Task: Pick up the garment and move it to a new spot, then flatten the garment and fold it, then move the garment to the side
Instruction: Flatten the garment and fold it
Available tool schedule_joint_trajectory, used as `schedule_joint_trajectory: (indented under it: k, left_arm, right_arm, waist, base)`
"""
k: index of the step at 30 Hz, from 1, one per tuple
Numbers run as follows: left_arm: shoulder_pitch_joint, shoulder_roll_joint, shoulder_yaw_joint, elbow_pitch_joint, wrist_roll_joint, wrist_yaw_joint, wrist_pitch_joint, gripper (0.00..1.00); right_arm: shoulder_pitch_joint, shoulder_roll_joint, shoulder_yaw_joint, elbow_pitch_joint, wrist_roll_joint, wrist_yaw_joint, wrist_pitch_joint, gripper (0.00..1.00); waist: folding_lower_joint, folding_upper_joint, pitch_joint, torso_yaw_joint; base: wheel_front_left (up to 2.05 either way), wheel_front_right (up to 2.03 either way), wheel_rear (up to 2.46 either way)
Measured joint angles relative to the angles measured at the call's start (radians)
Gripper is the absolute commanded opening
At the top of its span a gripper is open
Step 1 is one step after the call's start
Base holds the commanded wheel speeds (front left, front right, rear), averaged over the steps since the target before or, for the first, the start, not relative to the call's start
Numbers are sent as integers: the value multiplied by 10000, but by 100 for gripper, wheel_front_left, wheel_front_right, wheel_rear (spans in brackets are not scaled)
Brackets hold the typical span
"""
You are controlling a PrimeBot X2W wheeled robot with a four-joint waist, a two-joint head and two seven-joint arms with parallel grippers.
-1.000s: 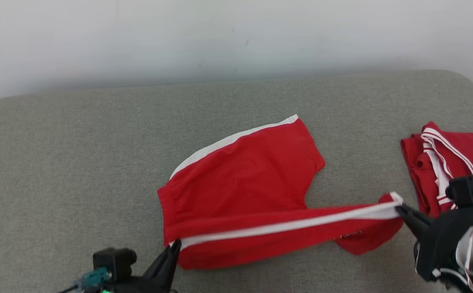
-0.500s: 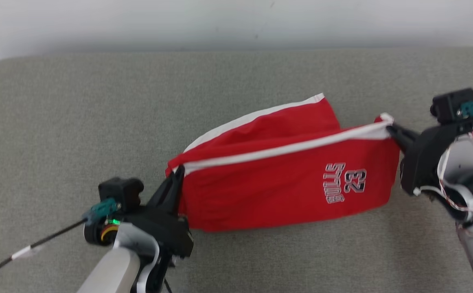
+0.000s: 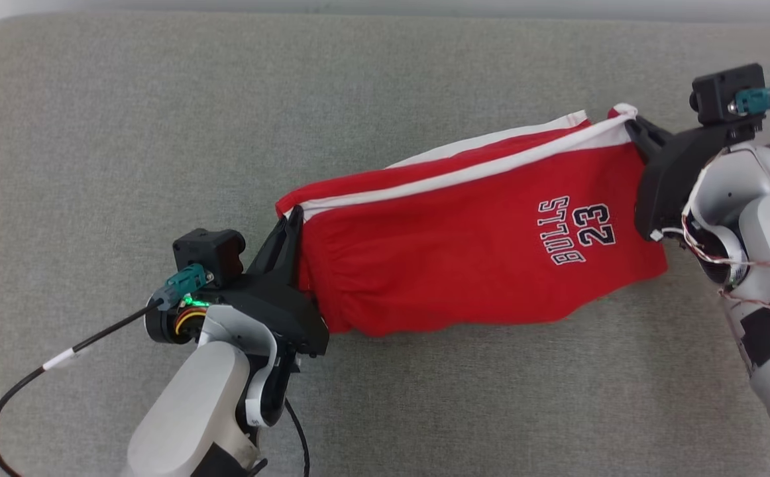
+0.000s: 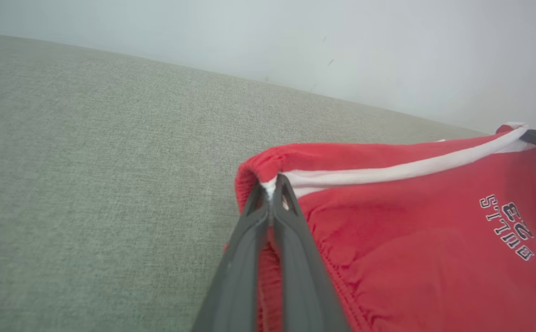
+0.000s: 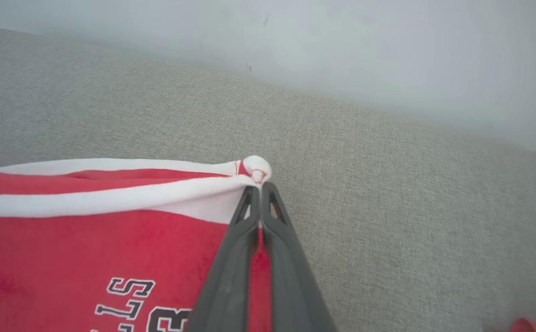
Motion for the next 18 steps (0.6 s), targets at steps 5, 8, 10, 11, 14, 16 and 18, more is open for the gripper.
schedule_joint_trajectory:
  k: [5,8,10,11,14,16,18]
  left_arm:
    - [-235,-115,10,280,2,65,-203,0]
    - [-347,-215,-31,439,2,59,-326,0]
    - [-477,-284,-36,569,4,65,-437,0]
    - [-531,-303,-69,656,25,71,-470,2]
    - [-686,-345,-173,938,138,73,-571,100]
    - [-787,-382,-213,1129,165,71,-646,100]
    - [-909,-403,-207,1281,182,75,-807,100]
  right_arm:
    - [-618,31,280,740,-17,0,-387,0]
    - [-912,27,431,1185,-25,0,-527,0]
    - [-1129,54,491,1484,-33,0,-656,0]
    - [-1216,75,504,1641,-33,0,-706,0]
    - [-1401,180,604,2050,-2,0,-853,77]
    - [-1508,341,665,2257,221,0,-947,100]
    - [-1631,431,769,2368,385,0,-1026,100]
  waist:
    - [0,0,270,200]
    - [-1,0,403,322]
    - [-1,0,483,395]
    - [-1,0,509,429]
    - [-1,0,544,507]
    - [-2,0,543,534]
    - [-2,0,515,538]
  base:
    - [0,0,0]
    - [0,0,0]
    - [0,0,0]
    - [0,0,0]
    - [0,0,0]
    - [0,0,0]
    - [0,0,0]
